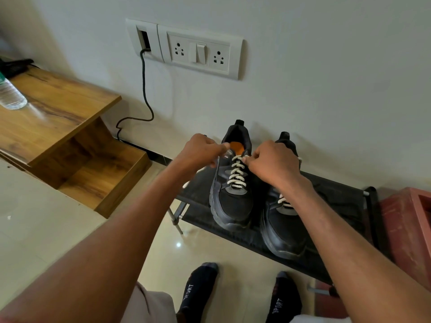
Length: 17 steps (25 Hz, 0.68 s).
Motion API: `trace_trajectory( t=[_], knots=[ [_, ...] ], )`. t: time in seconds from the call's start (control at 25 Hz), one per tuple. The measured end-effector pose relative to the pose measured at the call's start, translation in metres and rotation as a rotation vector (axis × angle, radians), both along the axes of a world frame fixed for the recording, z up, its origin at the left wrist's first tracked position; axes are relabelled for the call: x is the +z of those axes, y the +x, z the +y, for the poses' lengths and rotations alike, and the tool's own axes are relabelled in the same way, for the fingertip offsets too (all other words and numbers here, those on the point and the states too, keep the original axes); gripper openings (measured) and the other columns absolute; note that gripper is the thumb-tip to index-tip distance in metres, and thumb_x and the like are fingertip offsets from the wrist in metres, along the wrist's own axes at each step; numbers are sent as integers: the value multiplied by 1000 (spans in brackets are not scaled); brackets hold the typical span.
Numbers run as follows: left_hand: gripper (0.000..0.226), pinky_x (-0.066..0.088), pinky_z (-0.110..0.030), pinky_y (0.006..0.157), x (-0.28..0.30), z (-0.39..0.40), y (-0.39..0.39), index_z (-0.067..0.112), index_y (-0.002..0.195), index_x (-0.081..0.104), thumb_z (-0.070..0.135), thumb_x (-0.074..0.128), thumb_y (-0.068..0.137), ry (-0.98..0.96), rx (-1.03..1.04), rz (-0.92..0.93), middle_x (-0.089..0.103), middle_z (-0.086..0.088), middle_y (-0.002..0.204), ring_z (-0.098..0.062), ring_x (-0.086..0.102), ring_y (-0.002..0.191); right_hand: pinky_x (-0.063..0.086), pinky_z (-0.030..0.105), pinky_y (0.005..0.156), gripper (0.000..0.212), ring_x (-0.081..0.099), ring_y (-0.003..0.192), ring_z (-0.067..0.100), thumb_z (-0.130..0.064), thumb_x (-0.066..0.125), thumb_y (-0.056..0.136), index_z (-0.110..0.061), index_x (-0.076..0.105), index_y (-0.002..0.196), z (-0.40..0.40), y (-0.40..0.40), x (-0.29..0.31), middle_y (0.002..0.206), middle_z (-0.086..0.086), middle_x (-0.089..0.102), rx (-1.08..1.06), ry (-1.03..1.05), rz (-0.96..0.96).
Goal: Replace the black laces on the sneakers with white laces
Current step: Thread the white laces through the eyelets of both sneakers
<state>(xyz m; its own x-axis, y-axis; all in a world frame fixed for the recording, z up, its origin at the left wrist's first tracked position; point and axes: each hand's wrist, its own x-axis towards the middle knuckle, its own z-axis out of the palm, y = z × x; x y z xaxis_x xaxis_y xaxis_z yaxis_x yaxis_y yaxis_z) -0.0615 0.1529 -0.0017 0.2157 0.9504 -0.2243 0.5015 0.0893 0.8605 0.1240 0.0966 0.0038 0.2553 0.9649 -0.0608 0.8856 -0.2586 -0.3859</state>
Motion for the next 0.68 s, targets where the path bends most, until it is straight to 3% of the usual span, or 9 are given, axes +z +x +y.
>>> trace_trajectory(
  t=[0.12,0.16,0.24,0.28,0.44,0.6,0.68],
  knots=[
    [47,55,-30,74,29,-8,7,2,80,74,45,69,98,1,-31,-203,63,-3,60,-20,65,63,50,29,61,35,67,65,14,-43,71,96,-15,81,77,-6,-11,25,77,6,77,-52,102,514],
    [47,56,-30,75,39,-10,9,3,81,73,45,67,99,27,-34,-266,62,-3,60,-20,64,64,51,21,60,32,68,65,9,-38,70,98,-14,82,82,-9,-14,36,77,4,77,-87,147,666],
    [43,52,-27,71,61,-14,13,6,84,72,44,62,103,86,-50,-352,61,-2,62,-21,64,66,44,12,50,28,60,51,1,-28,66,102,-7,81,92,-13,-13,55,62,-6,71,-120,188,924],
    [42,50,-28,70,72,-18,13,8,84,72,43,61,104,116,-59,-366,61,-2,63,-21,64,67,43,14,52,26,57,51,0,-28,67,102,-7,81,95,-14,-10,63,61,-10,67,-128,198,1002],
    [39,49,-30,73,105,-34,17,12,82,74,41,60,104,219,-28,-381,66,-1,69,-16,65,71,43,33,73,25,49,86,16,-41,73,94,-21,85,87,-19,-1,101,86,-7,70,-138,230,1102],
    [39,57,-46,84,125,-43,30,10,85,77,41,60,102,304,19,-347,77,-7,86,-32,70,91,48,34,75,22,56,92,18,-39,76,92,-18,83,94,-26,-6,137,100,-1,70,-147,251,1079],
    [38,59,-46,84,135,-43,35,9,88,77,37,58,104,292,-1,-365,77,-12,89,-30,74,93,49,35,76,21,60,93,18,-35,76,94,-16,79,99,-28,-9,154,100,-1,72,-170,268,1064]
  ],
)
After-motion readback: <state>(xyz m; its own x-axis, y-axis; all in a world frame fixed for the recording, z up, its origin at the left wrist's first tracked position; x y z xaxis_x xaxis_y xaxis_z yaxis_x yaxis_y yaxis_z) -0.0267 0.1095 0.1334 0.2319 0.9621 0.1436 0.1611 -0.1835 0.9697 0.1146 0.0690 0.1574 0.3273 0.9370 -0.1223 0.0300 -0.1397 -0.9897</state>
